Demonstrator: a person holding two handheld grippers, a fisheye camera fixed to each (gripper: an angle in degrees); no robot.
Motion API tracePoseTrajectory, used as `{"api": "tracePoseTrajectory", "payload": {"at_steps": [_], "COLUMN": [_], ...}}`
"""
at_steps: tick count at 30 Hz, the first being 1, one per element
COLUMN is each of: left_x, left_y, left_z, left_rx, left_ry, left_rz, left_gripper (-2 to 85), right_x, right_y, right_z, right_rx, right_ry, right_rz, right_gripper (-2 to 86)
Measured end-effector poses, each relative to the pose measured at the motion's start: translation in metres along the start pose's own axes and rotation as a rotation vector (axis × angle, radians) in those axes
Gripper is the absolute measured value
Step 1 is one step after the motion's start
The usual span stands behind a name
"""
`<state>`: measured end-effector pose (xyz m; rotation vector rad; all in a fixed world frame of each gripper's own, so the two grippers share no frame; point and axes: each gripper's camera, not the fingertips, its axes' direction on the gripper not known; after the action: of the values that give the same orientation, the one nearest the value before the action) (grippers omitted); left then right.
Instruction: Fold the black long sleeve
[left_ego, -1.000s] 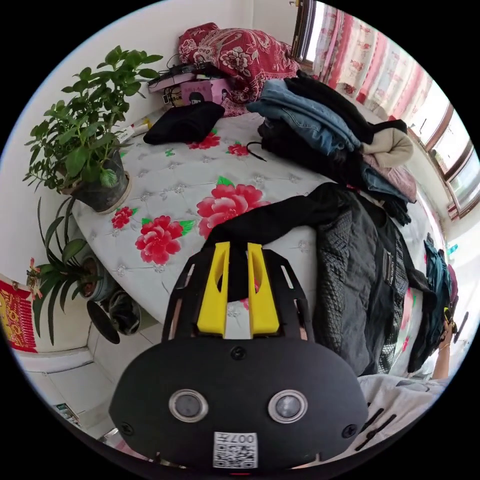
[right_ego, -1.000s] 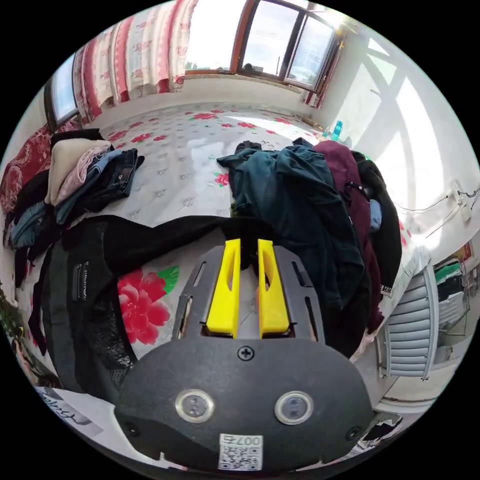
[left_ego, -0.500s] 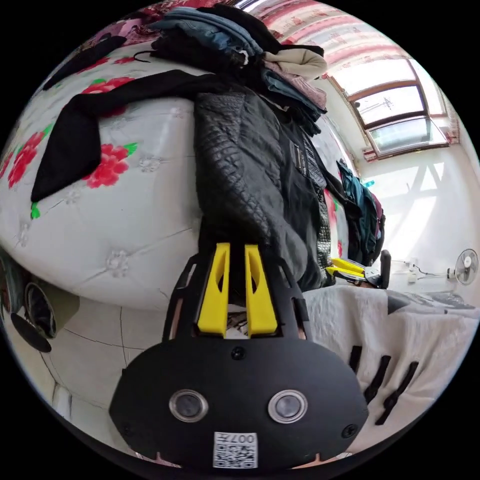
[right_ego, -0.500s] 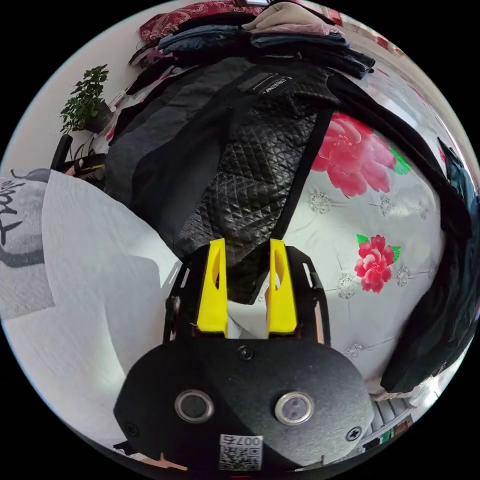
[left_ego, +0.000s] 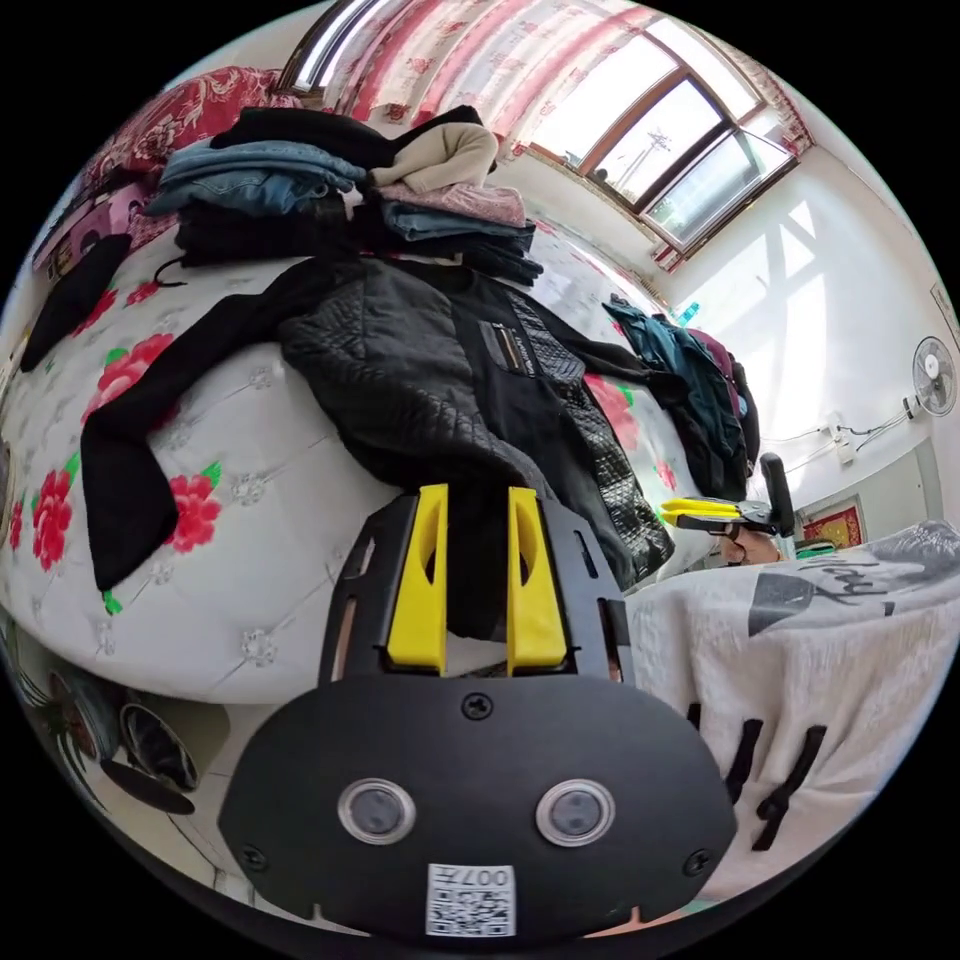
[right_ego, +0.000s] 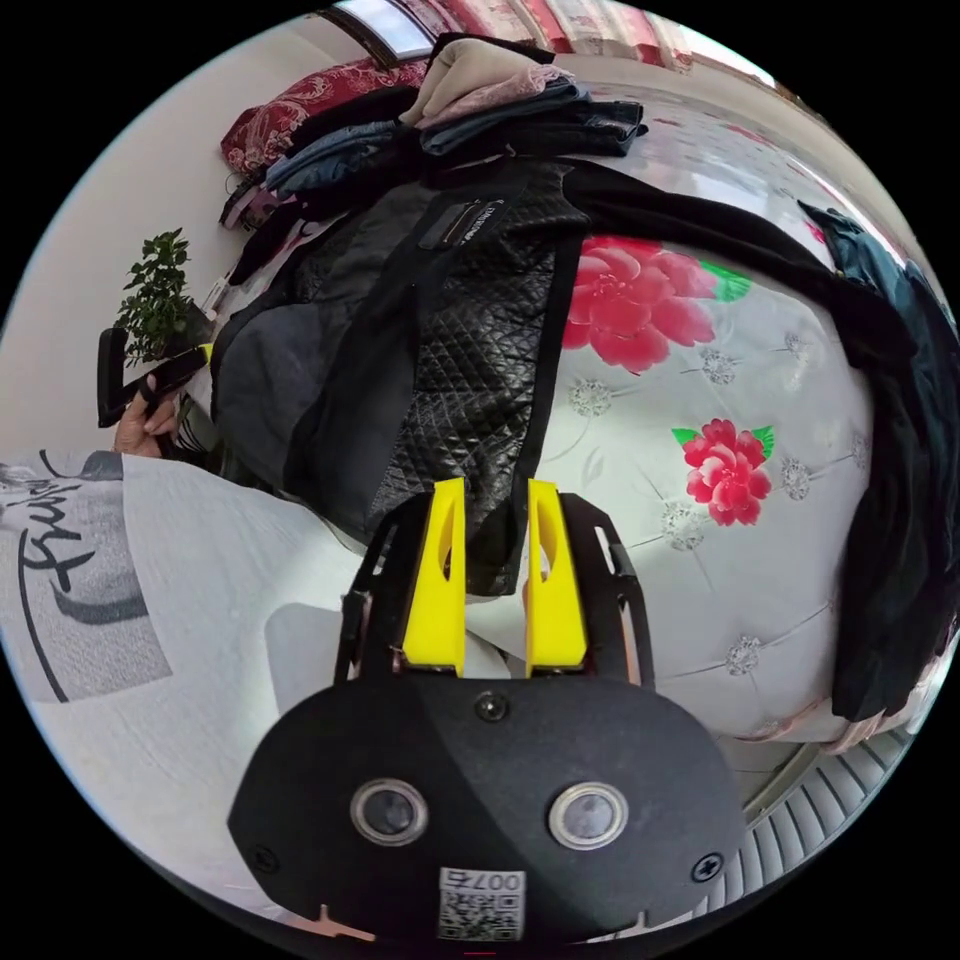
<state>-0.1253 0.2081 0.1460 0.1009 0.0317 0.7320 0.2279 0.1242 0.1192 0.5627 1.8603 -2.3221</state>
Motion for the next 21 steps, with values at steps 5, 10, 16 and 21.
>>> {"api": "tracePoseTrajectory", "payload": {"at_steps": [5, 10, 16, 21], "left_x": [-0.042, -0.066, -0.031, -0.016], "left_y": [0.06, 0.077, 0.041, 0.006], "left_z": [-0.026, -0.016, 0.04, 0.06], "left_rx": [-0.056, -0.107, -0.213, -0.339], "left_ry": [-0.148, -0.107, -0.224, -0.115], "left_rz": [-0.122, -0.154, 0.117, 0.201], "left_gripper": [9.6, 11.1, 6.7, 1.7], "right_x": [-0.006, -0.007, -0.002, 0.007], "right_y": [0.022, 0.025, 0.022, 0.025], "right_z": [0.004, 0.012, 0.004, -0.009], "right_rx": [-0.033, -0.085, -0.154, -0.172], "right_ry": [-0.006, 0.055, 0.097, 0.075], "right_rz": [-0.018, -0.028, -0.046, -0.053], "right_gripper": [9.3, 7.5, 4.2, 1.3]}}
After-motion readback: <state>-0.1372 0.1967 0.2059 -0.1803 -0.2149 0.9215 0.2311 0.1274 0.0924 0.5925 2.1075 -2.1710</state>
